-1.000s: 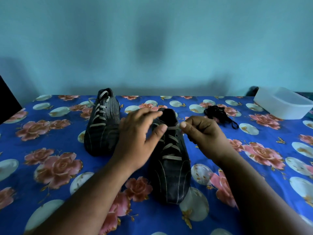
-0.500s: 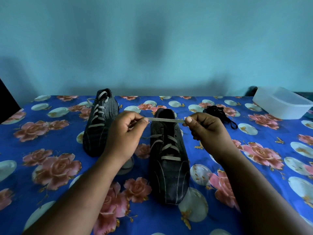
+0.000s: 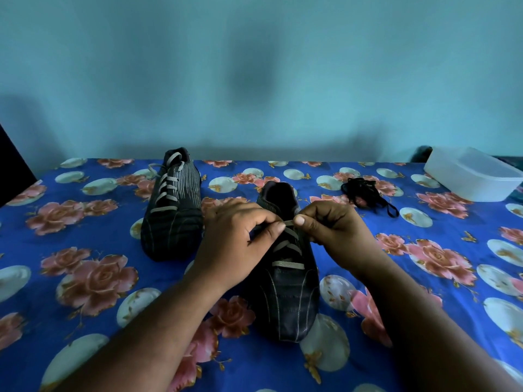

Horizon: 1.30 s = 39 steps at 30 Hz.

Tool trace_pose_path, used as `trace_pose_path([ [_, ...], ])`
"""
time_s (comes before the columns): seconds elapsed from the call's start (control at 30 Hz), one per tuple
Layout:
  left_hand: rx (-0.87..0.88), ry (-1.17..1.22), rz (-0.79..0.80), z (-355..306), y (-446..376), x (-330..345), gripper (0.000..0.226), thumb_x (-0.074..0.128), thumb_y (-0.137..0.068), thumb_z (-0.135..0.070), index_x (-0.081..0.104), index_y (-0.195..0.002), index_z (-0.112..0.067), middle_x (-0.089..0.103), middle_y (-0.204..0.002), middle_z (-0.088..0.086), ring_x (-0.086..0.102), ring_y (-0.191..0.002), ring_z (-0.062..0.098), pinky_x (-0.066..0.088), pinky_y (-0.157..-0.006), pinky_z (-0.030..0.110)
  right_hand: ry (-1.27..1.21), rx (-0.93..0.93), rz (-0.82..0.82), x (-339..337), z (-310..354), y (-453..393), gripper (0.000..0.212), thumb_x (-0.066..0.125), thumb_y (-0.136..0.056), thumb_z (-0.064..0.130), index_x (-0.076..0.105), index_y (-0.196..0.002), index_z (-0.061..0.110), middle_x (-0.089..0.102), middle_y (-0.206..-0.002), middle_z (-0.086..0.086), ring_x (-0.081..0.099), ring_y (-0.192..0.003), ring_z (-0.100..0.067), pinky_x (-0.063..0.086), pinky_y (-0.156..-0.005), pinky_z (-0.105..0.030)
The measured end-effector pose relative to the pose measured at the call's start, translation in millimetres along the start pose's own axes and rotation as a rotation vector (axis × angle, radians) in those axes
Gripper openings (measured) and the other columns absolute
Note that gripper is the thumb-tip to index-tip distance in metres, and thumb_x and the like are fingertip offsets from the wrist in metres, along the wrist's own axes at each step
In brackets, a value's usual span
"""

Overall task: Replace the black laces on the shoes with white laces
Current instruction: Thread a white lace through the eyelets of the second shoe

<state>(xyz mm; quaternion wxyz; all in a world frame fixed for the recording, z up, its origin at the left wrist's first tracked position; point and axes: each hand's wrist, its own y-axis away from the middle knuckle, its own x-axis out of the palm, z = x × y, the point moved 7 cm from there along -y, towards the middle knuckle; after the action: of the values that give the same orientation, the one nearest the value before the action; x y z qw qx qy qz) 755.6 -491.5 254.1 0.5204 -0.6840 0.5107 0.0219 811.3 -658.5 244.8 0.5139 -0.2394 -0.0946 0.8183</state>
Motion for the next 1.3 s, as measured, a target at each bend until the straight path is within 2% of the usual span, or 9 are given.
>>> trace_pose_path([
  [0.13,-0.097,0.059,-0.024,8,2,-5,0.024,0.060,-0.089,-0.049,0.073,-0.082,-0.030,0.070,-0.084,-0.016,0.063,-0.096,0.009,0.045,-0.091,0.055,0.033,0.009,-0.026,-8,-3,0,0.027,0.069,-0.086,0.030,0.069,-0.082,0.004,0.061,-0.065,-0.009,0.052,-0.059,-0.012,0.045,-0.055,-0.024],
  [0.37,0.028,0.032,0.027,-7,1,1,0.029,0.067,-0.091,-0.047,0.078,-0.111,-0.028,0.074,-0.097,-0.016,0.066,-0.096,0.011,0.042,-0.094,0.040,-0.019,0.007,0.047,4,-4,0,0.014,0.067,-0.089,0.023,0.071,-0.083,0.010,0.066,-0.066,0.005,0.058,-0.062,-0.007,0.048,-0.060,-0.021],
  [0.5,0.012,0.043,0.011,-5,1,3,0.017,0.068,-0.093,-0.038,0.080,-0.101,-0.029,0.074,-0.087,-0.015,0.065,-0.085,0.010,0.047,-0.083,0.044,0.094,0.008,-0.024,-3,-7,-1,0.014,0.068,-0.089,0.033,0.072,-0.083,0.020,0.067,-0.075,0.008,0.059,-0.069,-0.005,0.050,-0.064,-0.028],
  [0.6,-0.041,0.050,-0.026,-1,2,-1,0.012,0.070,-0.091,-0.037,0.079,-0.092,-0.030,0.073,-0.087,-0.017,0.066,-0.088,0.006,0.046,-0.089,0.047,0.244,0.100,-0.156,-22,-19,-3,0.012,0.061,-0.097,0.037,0.067,-0.093,0.027,0.063,-0.078,0.014,0.055,-0.066,-0.005,0.053,-0.067,-0.039],
  [0.67,-0.054,0.058,-0.013,-1,2,0,0.010,0.070,-0.091,-0.037,0.077,-0.089,-0.031,0.072,-0.087,-0.017,0.065,-0.091,0.007,0.044,-0.092,0.048,0.248,0.180,-0.100,-23,-30,-4,0.013,0.060,-0.100,0.030,0.063,-0.112,0.027,0.061,-0.080,0.006,0.057,-0.063,-0.011,0.057,-0.063,-0.047],
  [0.8,-0.057,0.027,-0.002,-5,3,1,0.009,0.067,-0.090,-0.037,0.073,-0.085,-0.031,0.067,-0.087,-0.018,0.063,-0.091,0.008,0.043,-0.090,0.045,0.235,0.174,0.022,-10,-36,-1,0.034,0.063,-0.099,0.023,0.055,-0.132,0.029,0.060,-0.080,-0.001,0.065,-0.062,-0.028,0.059,-0.058,-0.039],
  [0.9,-0.099,0.000,-0.037,-5,4,-2,0.011,0.066,-0.088,-0.042,0.073,-0.086,-0.034,0.065,-0.091,-0.018,0.057,-0.096,0.005,0.040,-0.094,0.040,0.221,0.158,0.026,-8,-34,-1,0.038,0.064,-0.099,0.021,0.055,-0.136,0.029,0.060,-0.084,-0.007,0.065,-0.061,-0.031,0.059,-0.058,-0.038],
  [1.1,-0.089,-0.025,-0.061,-7,4,-2,0.023,0.063,-0.089,-0.047,0.078,-0.091,-0.030,0.062,-0.093,-0.015,0.058,-0.095,0.013,0.046,-0.086,0.050,0.233,0.123,0.074,-4,-29,0,0.040,0.067,-0.097,0.022,0.057,-0.135,0.032,0.060,-0.079,-0.012,0.067,-0.065,-0.032,0.058,-0.073,-0.051],
  [1.3,-0.087,-0.103,-0.045,-5,3,0,0.017,0.064,-0.090,-0.042,0.076,-0.090,-0.030,0.060,-0.098,-0.013,0.058,-0.095,0.015,0.046,-0.085,0.052,0.318,0.013,0.096,6,-26,1,0.040,0.067,-0.097,0.027,0.056,-0.135,0.032,0.049,-0.064,-0.005,0.055,-0.061,-0.033,0.052,-0.064,-0.054],
])
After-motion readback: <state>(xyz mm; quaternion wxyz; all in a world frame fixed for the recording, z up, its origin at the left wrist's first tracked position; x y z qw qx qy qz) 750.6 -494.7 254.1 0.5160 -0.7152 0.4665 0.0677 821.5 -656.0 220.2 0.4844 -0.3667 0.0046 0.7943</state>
